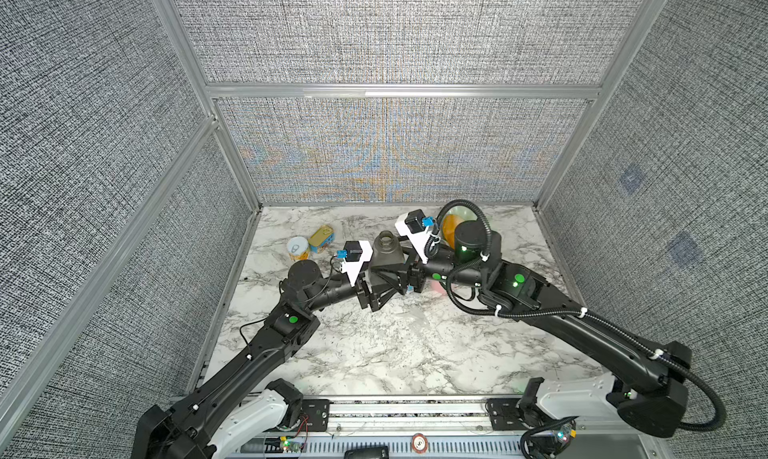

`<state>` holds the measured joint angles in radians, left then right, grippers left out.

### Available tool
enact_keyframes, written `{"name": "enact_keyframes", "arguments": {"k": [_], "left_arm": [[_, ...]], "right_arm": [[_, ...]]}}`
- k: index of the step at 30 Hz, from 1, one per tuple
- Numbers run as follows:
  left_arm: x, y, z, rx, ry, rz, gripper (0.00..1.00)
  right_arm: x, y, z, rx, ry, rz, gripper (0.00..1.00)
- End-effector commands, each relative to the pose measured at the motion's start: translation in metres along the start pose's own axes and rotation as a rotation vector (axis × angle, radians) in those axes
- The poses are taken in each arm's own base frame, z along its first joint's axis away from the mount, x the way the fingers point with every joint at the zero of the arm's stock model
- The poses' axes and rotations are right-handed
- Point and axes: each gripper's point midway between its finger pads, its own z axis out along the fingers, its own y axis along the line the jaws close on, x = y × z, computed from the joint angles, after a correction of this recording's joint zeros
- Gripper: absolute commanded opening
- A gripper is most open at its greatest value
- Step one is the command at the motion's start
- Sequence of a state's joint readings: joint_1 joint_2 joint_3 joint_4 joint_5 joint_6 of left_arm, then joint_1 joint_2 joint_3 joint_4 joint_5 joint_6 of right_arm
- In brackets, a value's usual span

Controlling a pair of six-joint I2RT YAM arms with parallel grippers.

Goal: Attach spray nozzles to spray bottles
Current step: Pick up the spray bottle from the center of the board.

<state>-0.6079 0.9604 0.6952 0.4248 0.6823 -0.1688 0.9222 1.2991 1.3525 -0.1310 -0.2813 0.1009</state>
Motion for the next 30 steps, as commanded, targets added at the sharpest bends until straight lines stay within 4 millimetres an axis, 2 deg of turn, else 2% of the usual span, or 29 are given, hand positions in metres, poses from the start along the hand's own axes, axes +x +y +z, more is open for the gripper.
{"name": "enact_keyframes", "arguments": {"k": [1, 10, 17, 26, 30], "left_arm": [[-0.013, -0.005, 0.001, 0.029, -0.044, 0.009, 0.88], [-0.01, -0.006, 0.001, 0.036, -0.042, -0.001, 0.99], [-0.005, -0.002, -0.006, -0.012, -0.071, 0.022, 0.99], [-0.018, -0.004, -0.015, -0.033, -0.171, 0.042, 0.99], [-0.016, 0.0, -0.011, -0.029, -0.175, 0.028, 0.92]], "right_arm": [[-0.011, -0.008, -0.002, 0.052, -0.062, 0.017, 0.75], [-0.016, -0.004, -0.007, 0.032, -0.108, 0.059, 0.7], [-0.034, -0.016, -0.018, 0.1, -0.179, 0.103, 0.71], [-0.025, -0.004, -0.008, 0.002, -0.147, 0.193, 0.7], [-0.022, 0.0, -0.004, -0.026, -0.138, 0.208, 0.7]]}}
